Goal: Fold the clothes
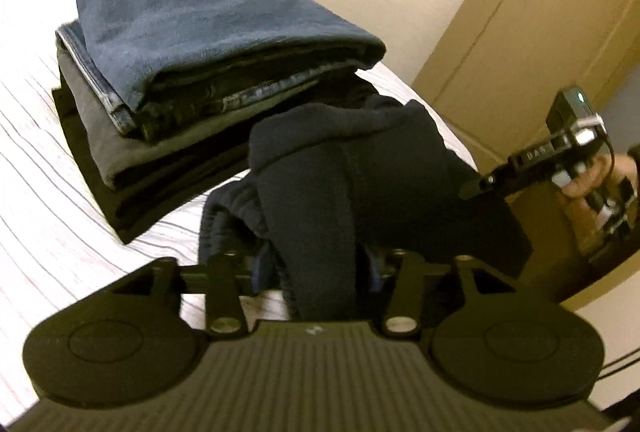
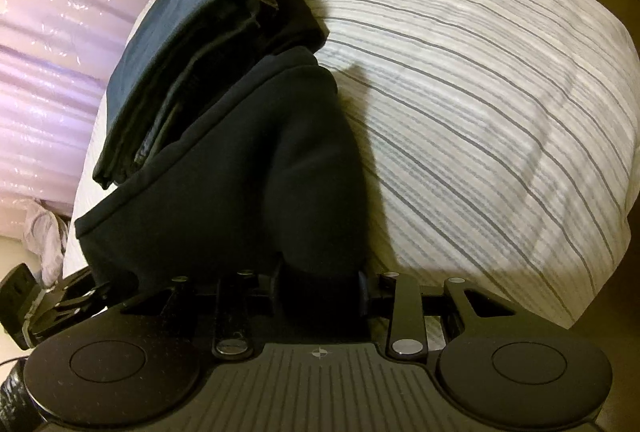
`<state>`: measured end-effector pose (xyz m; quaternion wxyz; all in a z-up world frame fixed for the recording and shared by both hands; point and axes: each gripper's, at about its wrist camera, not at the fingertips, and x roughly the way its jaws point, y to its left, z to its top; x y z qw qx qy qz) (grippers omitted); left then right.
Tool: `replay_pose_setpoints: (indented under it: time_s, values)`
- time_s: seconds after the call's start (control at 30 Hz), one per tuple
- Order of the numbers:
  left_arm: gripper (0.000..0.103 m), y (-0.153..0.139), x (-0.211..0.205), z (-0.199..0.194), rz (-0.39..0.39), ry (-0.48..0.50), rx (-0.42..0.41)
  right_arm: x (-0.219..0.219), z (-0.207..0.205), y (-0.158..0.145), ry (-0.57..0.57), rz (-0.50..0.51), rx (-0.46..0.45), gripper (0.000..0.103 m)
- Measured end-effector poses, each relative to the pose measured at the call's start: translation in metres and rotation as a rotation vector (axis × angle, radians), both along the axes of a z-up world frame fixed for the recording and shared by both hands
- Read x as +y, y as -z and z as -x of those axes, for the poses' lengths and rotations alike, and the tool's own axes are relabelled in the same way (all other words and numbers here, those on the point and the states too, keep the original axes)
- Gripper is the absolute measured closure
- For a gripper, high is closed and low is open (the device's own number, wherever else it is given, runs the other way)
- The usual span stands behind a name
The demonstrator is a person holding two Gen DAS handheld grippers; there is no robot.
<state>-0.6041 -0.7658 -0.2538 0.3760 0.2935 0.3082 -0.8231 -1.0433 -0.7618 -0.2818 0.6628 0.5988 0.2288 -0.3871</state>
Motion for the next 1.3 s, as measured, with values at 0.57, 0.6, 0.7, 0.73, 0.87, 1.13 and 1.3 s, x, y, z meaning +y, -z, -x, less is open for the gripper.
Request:
replay_pose_setpoints:
  time_s: [0.57,0.6,0.7,0.73,0.87,1.13,1.3]
  values:
    - [0.020,0.052,-0.061,-0.025,-0.195,0.070,0.133,0.001,0.002,0.005,-0.036,0.033,-0.043,0.057]
    - [0.033,0.047,-0.058,-0.024,-0.196,0.061,0.126,0.002,0.003,0.005,-0.035,0.038,-0.050,0.055]
    - [0.061,0.034,-0.048,-0.022,-0.201,0.026,0.109,0.006,0.005,0.006,-0.021,0.049,-0.079,0.043]
    - [0.062,0.034,-0.046,-0.022,-0.207,0.013,0.108,0.008,0.004,0.007,-0.018,0.054,-0.087,0.041]
    - [0.063,0.045,-0.053,-0.027,-0.273,-0.058,0.147,0.012,0.003,0.009,-0.014,0.075,-0.107,0.034]
    - [0.031,0.069,-0.065,-0.038,-0.391,-0.116,0.235,0.008,0.006,0.020,-0.022,0.070,-0.138,0.034]
    - [0.057,0.057,-0.053,-0.043,-0.400,-0.147,0.254,-0.003,0.003,0.026,-0.020,0.018,-0.167,0.059]
